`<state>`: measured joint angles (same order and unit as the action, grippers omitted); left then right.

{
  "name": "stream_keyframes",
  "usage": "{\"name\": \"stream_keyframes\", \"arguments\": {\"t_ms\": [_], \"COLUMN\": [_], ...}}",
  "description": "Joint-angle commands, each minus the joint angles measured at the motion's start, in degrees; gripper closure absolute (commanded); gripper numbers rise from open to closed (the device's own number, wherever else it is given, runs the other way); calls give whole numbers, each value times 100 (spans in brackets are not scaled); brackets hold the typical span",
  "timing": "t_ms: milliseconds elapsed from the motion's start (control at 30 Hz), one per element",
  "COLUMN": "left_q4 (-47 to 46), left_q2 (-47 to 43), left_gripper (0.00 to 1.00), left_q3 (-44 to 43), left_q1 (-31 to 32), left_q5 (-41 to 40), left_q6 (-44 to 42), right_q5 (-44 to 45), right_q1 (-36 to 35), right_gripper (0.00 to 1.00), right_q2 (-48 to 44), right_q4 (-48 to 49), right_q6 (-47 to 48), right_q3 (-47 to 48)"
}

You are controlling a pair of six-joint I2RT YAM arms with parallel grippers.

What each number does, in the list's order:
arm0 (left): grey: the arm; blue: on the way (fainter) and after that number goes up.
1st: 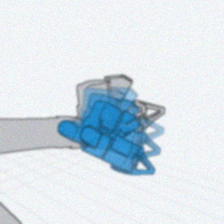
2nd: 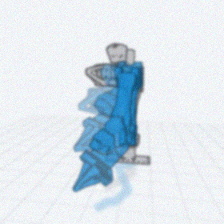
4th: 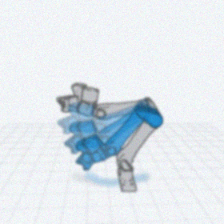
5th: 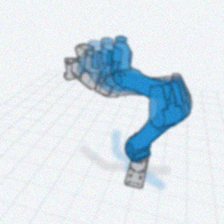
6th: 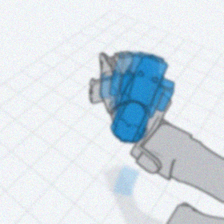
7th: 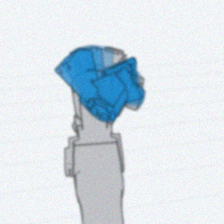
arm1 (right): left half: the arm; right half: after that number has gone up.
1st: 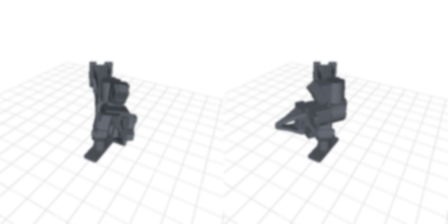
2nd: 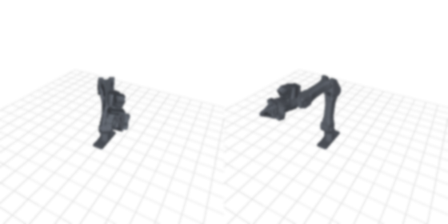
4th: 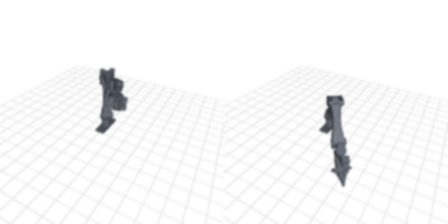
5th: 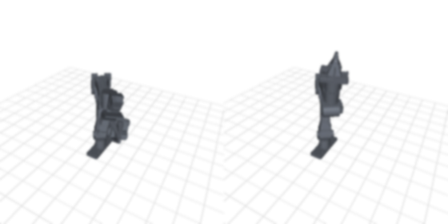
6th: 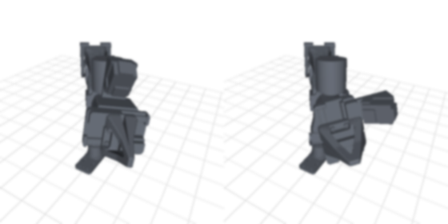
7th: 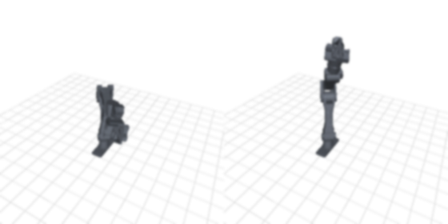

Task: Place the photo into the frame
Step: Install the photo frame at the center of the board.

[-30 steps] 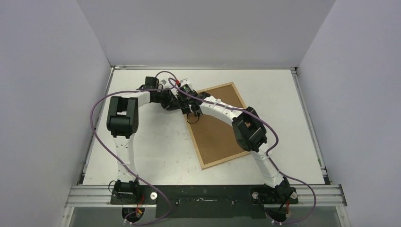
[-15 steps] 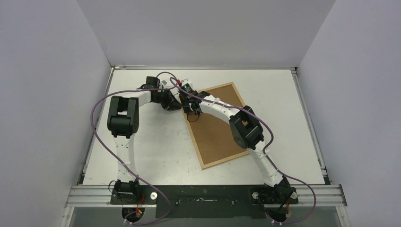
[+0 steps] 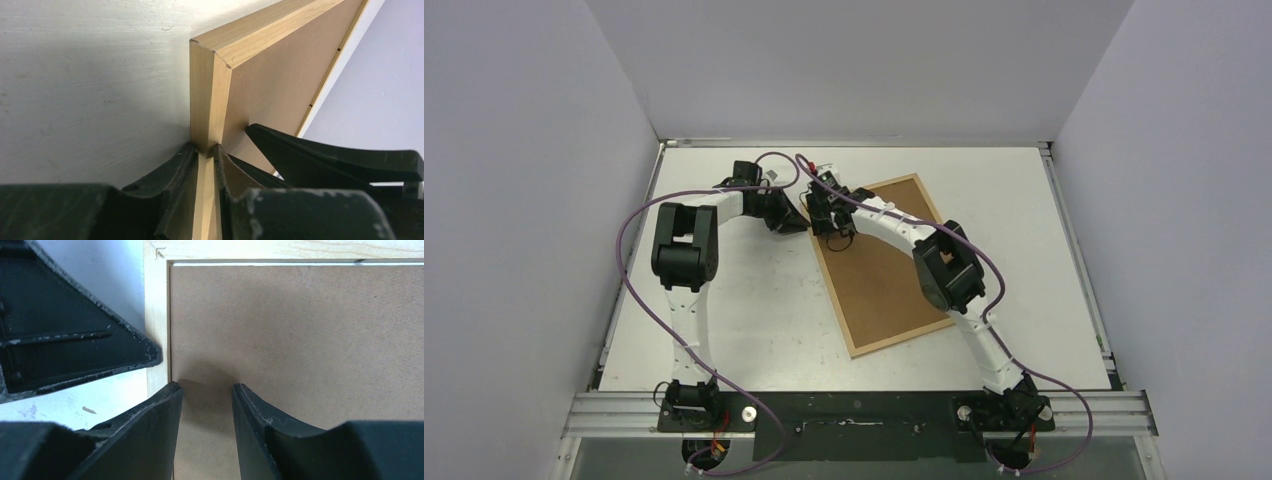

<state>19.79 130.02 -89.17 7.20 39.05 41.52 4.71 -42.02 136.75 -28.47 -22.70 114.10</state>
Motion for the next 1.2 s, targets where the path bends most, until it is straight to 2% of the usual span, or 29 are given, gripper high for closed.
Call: {"name": "stream_keyframes", "arguments": {"t_ms": [0,233,433,667,867,1167], "left_q4": [781,764,768,760,764,772], "left_q2": [471,503,523,553,582,610], "left_gripper": [85,85,85,85,85,85], "left_q3": [163,147,158,180,167,171], "left_q1": [97,99,113,111,120,122], "left_q5": [-802,-804,-811,-833,-857,-890], "left_q6": [-321,-298,-302,-293,-293,-285], "right_q5": [-420,-970,-991,-948,-1294,-1211], "right_q1": [220,273,245,247,294,336], "right_gripper": [57,54,48,46,44,42], "right_q2": [-225,-262,-313,-370,-401,-370], "right_q4": [301,397,279,212,105,2], "right_q6": [-438,-328,72,467,1011,1028], "right_q3": [-58,-283,-487,-726,-876,-887]}}
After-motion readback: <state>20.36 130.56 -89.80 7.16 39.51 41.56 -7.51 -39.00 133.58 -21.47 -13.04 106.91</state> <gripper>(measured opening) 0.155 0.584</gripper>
